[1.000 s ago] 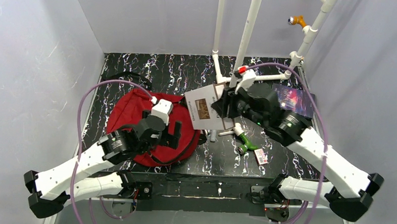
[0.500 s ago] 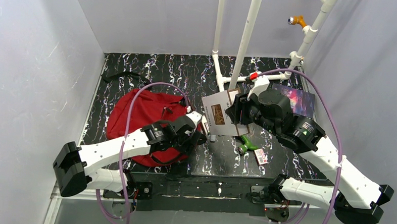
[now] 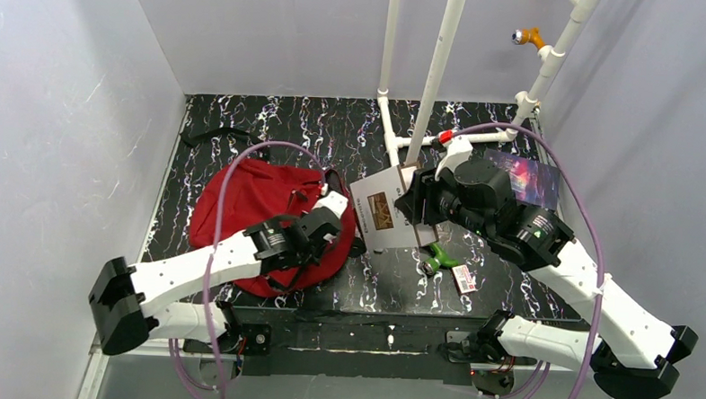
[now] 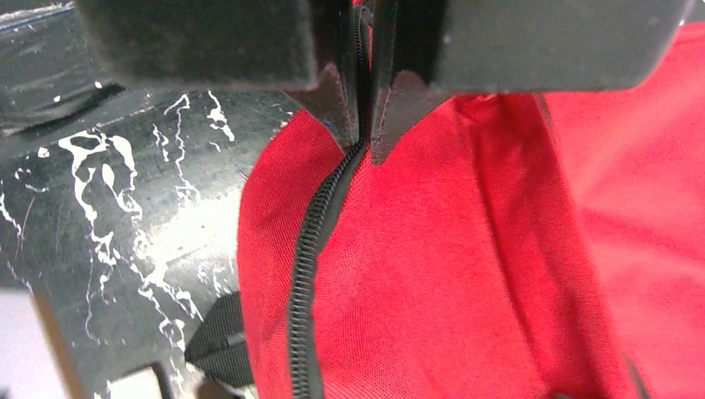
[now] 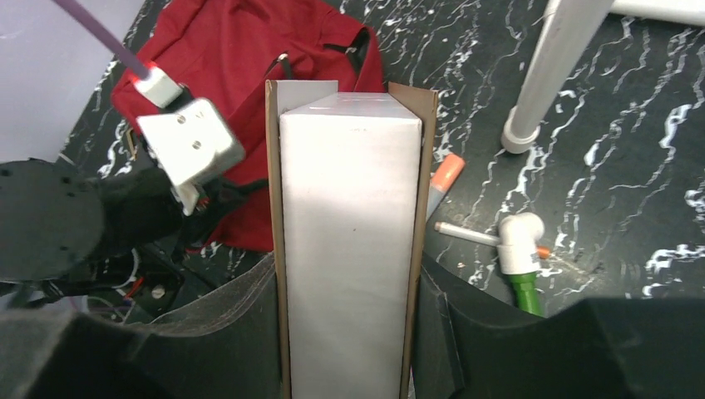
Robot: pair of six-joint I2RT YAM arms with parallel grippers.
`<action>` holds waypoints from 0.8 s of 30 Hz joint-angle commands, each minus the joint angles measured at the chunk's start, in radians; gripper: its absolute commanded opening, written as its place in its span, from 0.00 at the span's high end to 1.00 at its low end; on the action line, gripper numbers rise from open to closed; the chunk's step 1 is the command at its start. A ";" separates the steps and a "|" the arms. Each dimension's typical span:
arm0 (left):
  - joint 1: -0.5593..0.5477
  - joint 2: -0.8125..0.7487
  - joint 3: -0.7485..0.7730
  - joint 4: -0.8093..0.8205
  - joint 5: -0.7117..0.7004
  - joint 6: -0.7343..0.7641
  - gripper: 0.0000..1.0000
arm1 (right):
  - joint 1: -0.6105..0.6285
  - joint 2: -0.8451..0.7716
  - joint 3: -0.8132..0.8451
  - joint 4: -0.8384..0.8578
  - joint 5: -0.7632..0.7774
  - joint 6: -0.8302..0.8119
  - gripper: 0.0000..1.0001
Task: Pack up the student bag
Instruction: Place the book in the student bag.
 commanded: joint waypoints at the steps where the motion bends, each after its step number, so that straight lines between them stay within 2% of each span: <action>1: 0.004 -0.157 0.029 -0.014 -0.213 0.002 1.00 | 0.000 0.013 0.030 0.066 -0.101 0.070 0.82; 3: 0.004 -0.224 0.007 0.049 -0.245 0.022 1.00 | 0.000 0.022 0.022 0.107 -0.167 0.103 0.83; 5: 0.004 -0.278 -0.016 0.133 -0.213 0.075 1.00 | 0.000 0.022 -0.001 0.158 -0.231 0.132 0.83; 9: 0.005 -0.304 0.006 0.179 -0.045 0.115 1.00 | -0.001 0.043 0.007 0.136 -0.245 0.122 0.84; 13: 0.043 -0.249 0.053 0.175 0.193 0.054 1.00 | -0.001 0.067 0.042 0.052 -0.163 0.089 0.86; 14: 0.051 -0.229 0.081 0.145 0.190 0.013 1.00 | -0.001 0.071 0.047 0.043 -0.161 0.089 0.86; 16: 0.055 -0.209 0.129 0.073 0.083 -0.051 1.00 | -0.001 0.076 0.047 0.043 -0.164 0.111 0.87; 20: 0.056 -0.279 0.130 0.093 -0.100 -0.013 1.00 | -0.005 0.080 -0.005 0.070 -0.147 0.326 0.87; 22: 0.059 -0.338 0.111 0.150 -0.089 0.030 1.00 | -0.010 0.064 -0.122 0.225 -0.211 0.480 0.89; 24: 0.061 -0.365 0.117 0.162 -0.063 0.039 1.00 | -0.021 0.055 -0.240 0.465 -0.284 0.627 0.95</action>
